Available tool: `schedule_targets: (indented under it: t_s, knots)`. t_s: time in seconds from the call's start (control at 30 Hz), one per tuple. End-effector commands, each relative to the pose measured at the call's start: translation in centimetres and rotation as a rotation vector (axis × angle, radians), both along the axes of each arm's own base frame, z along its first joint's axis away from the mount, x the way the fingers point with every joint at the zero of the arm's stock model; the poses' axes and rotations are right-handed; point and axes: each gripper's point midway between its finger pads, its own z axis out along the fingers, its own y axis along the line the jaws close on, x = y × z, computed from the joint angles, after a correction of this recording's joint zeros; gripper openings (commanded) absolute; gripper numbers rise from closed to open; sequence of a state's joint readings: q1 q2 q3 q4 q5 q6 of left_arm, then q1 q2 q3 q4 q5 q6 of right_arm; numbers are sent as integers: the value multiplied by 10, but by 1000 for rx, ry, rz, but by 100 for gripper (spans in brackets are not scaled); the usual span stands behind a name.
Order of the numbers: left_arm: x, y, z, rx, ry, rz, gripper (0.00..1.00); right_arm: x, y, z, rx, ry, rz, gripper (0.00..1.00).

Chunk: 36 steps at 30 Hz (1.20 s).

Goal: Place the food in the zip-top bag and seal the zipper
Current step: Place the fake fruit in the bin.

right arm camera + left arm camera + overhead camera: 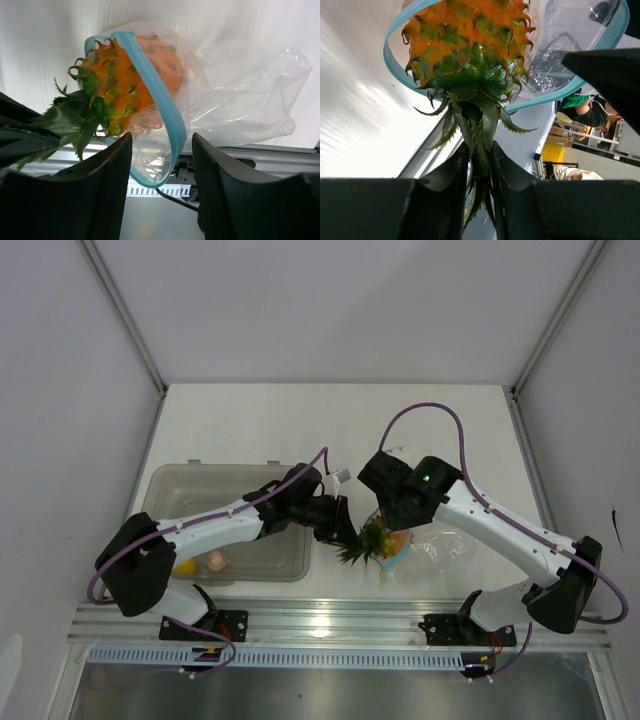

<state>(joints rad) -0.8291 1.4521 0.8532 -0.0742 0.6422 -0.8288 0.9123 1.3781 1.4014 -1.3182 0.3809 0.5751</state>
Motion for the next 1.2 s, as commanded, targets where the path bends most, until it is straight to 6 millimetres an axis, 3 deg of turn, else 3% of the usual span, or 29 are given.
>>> schedule_targets:
  t_s: [0.0,0.03,0.07,0.13,0.27,0.5,0.53,0.6,0.63,0.67,0.77,0.8,0.87,0.9,0.97,1.0,1.1,1.17]
  knots:
    - [3,-10,19,-50,-49,-32,25,0,-13,7,-54,-25,-25,50]
    - [3,-11,19,-52,-50,-36,25,0,-13,6,-57,-25,-18,44]
    - [2,-10,18,-49,-46,-39,25,0,-10,6,-41,-28,-15,28]
    - [2,-11,19,-50,-46,-42,25,1,-7,3,-30,-21,-5,22]
    - [0,-10,21,-57,-51,-56,25,5,-4,-7,-34,-10,4,0]
    - [-14,0,48,-208,-225,-119,19,2,16,-3,77,19,30,0]
    - [-17,5,64,-252,-288,-123,18,1,20,3,115,12,41,0]
    - [-23,13,57,-258,-319,-124,16,-2,28,11,174,19,57,0]
    - [-25,14,69,-302,-360,-129,15,-7,35,16,225,33,79,0]
    - [-28,17,66,-310,-367,-131,14,-7,37,18,252,41,81,0]
    - [-20,18,60,-274,-363,-77,10,-10,48,24,334,68,108,0]
    - [-14,14,62,-254,-348,-62,8,-10,51,25,353,74,114,0]
    - [-8,2,47,-184,-256,-66,1,-11,60,28,399,83,134,0]
    - [-5,-6,56,-189,-236,-66,1,-10,63,28,410,87,137,0]
    - [-8,-21,44,-109,-178,-83,1,-12,72,30,442,111,155,0]
    - [-5,-29,52,-102,-191,-82,1,-12,75,30,452,114,158,0]
    - [-3,-47,52,-100,-213,-69,1,-10,80,30,474,112,159,0]
    - [-4,-50,46,-101,-190,-67,1,-9,78,27,468,114,148,0]
